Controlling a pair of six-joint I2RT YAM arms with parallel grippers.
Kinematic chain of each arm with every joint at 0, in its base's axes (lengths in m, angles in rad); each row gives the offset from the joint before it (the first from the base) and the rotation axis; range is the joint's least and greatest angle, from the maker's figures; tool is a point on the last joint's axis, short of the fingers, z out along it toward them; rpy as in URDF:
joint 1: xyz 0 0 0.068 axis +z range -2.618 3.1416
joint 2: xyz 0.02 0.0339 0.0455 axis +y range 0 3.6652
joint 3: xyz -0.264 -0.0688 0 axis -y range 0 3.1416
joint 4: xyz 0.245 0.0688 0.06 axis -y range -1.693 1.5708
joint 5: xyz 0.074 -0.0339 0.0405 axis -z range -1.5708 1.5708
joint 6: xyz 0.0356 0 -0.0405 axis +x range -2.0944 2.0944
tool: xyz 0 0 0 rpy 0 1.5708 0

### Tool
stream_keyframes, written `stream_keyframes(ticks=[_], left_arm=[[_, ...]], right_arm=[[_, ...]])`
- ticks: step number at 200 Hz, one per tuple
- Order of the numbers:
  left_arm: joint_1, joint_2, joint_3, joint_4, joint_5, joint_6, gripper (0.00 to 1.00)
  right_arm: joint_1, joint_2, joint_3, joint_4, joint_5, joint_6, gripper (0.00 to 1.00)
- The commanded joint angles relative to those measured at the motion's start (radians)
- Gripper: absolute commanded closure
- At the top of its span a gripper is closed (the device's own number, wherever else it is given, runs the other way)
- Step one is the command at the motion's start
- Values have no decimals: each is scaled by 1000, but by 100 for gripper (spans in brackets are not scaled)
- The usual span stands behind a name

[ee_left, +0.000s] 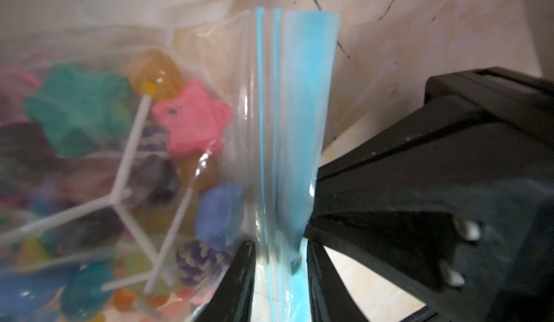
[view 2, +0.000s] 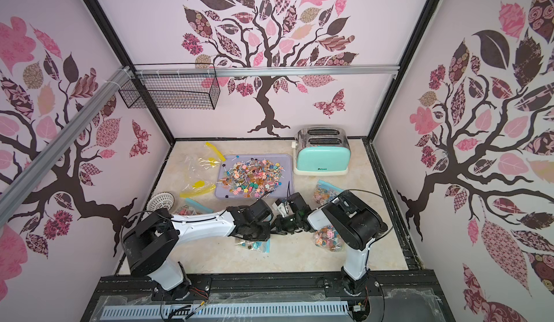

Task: Pour candies out of the ziploc bag
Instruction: Open the ziploc bag at the center of the board.

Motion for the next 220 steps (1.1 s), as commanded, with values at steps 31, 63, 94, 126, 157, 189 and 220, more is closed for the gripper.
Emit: stream_keyframes(ticks=[31,63,94,126,157,189,220], left_arm=[[-13,27,16,-39,-51,20,64],[-9,37,14,-37,-69,7,68],[-10,60,16,-8,-53,7,69],[-10,78,23,4,-45,7,67],[-7,75,26,-10,-74,-1,78],[-3,86,33,-31,-92,-2,92],[-1,92,43,-36,-95,-10,100]], right_arm=[[5,4,-13,-15,12,1,100],[5,0,-21,-15,14,0,100],[5,-3,-27,-12,13,1,100],[5,-9,-25,-13,12,2,100],[6,-12,-31,-10,12,4,100],[5,-14,-48,13,11,18,100],[6,-14,-66,21,24,29,100]])
